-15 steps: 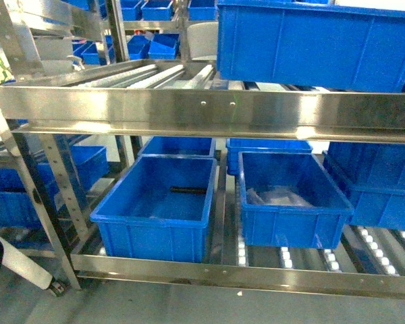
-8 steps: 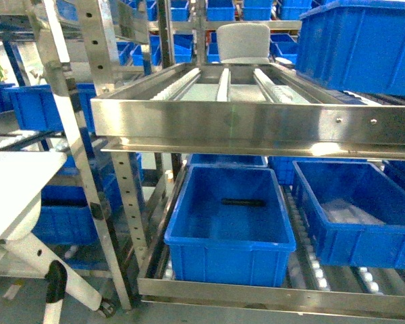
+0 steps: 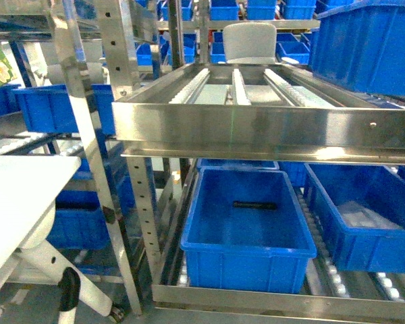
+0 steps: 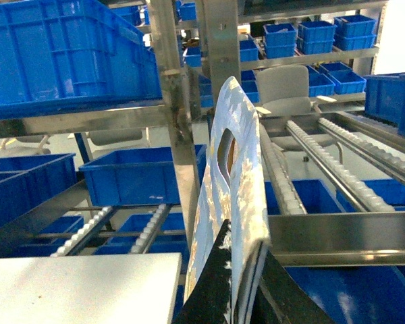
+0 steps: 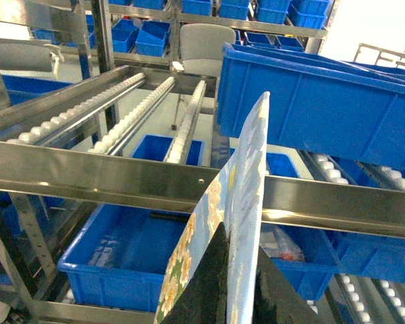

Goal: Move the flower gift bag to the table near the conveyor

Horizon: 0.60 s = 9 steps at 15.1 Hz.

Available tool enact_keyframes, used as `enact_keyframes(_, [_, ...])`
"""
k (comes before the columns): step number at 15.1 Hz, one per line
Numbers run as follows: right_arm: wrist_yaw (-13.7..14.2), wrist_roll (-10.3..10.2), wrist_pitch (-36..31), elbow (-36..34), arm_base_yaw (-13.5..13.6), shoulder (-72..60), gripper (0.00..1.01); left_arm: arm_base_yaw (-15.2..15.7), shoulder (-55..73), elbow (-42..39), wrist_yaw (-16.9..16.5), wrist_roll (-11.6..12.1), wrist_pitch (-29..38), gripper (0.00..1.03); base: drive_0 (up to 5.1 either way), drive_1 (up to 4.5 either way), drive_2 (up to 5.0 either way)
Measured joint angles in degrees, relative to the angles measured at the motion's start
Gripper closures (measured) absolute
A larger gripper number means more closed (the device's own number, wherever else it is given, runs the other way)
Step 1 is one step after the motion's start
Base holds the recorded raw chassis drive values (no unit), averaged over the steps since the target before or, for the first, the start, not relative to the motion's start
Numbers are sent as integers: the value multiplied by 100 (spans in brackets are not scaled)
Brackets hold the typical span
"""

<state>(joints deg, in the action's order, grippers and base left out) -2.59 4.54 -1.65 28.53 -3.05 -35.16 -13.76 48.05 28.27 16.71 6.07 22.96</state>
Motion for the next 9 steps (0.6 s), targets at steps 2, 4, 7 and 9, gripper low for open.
enact_keyframes(2, [0, 0, 9, 0, 0, 2, 98, 0, 0, 0, 0, 0, 0, 101, -477, 264, 264])
enact_keyframes(4, [0, 0, -7, 0, 0, 2, 98, -2, 0, 0, 2, 0, 0, 101, -482, 258, 258])
enact_keyframes(7, [0, 0, -2, 0, 0, 0, 98, -2, 0, 0, 2, 0, 2, 101, -487, 253, 253])
enact_keyframes(9, [0, 0, 9, 0, 0, 2, 98, 0, 0, 0, 2, 0, 0, 101, -494, 247, 247])
